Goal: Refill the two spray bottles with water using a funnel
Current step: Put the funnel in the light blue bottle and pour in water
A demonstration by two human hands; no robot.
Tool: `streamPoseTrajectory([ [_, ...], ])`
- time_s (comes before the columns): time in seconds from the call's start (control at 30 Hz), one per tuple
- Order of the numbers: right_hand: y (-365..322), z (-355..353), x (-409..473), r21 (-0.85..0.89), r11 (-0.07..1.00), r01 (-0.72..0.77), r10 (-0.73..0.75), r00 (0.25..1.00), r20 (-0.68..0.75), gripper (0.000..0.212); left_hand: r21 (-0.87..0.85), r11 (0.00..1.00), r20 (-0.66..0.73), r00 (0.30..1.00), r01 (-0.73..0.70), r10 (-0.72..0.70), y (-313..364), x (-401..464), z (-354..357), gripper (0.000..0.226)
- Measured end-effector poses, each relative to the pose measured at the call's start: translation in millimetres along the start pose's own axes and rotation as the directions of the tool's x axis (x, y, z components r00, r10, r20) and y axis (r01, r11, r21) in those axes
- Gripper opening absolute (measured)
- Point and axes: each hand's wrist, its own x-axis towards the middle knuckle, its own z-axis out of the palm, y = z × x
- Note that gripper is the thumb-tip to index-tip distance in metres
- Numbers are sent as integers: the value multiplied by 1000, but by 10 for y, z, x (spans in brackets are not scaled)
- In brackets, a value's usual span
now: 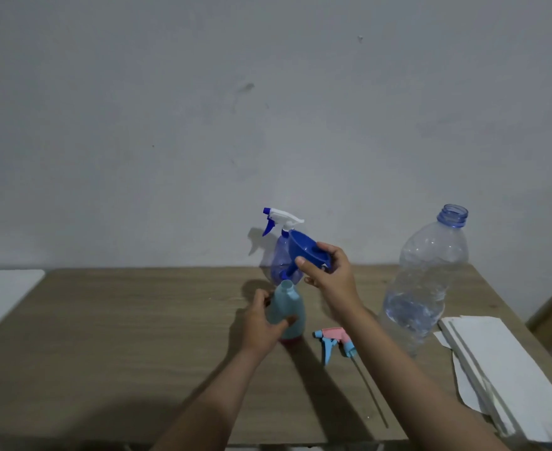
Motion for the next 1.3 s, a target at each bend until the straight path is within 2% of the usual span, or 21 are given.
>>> streamPoseTrajectory([
  [0.13,10,63,-8,-28,1000,-12,12,1000,1,74,6,1000,8,1000,12,-12,23,-11,-7,54],
  [0.3,37,68,-9,-94,995,15,-16,1000,-15,58,4,1000,2,1000,7,-7,35,-32,-14,52],
  [0.63,97,86,31,-225,972,68,-68,998,5,56,-17,1000,-2,1000,8,-8,58,-45,-19,54],
  [0.97,249,138,0,-386,922,33,29,988,154,81,-102,994,30,999,44,-41,124,-75,-49,61],
  [1.13,184,155,3,-407,913,20,65,979,193,86,-105,993,24,998,59,-57,118,-78,-34,63],
  [1.3,153,100,-51,-378,926,10,76,975,211,90,-104,992,43,996,78,-74,134,-74,-22,55],
])
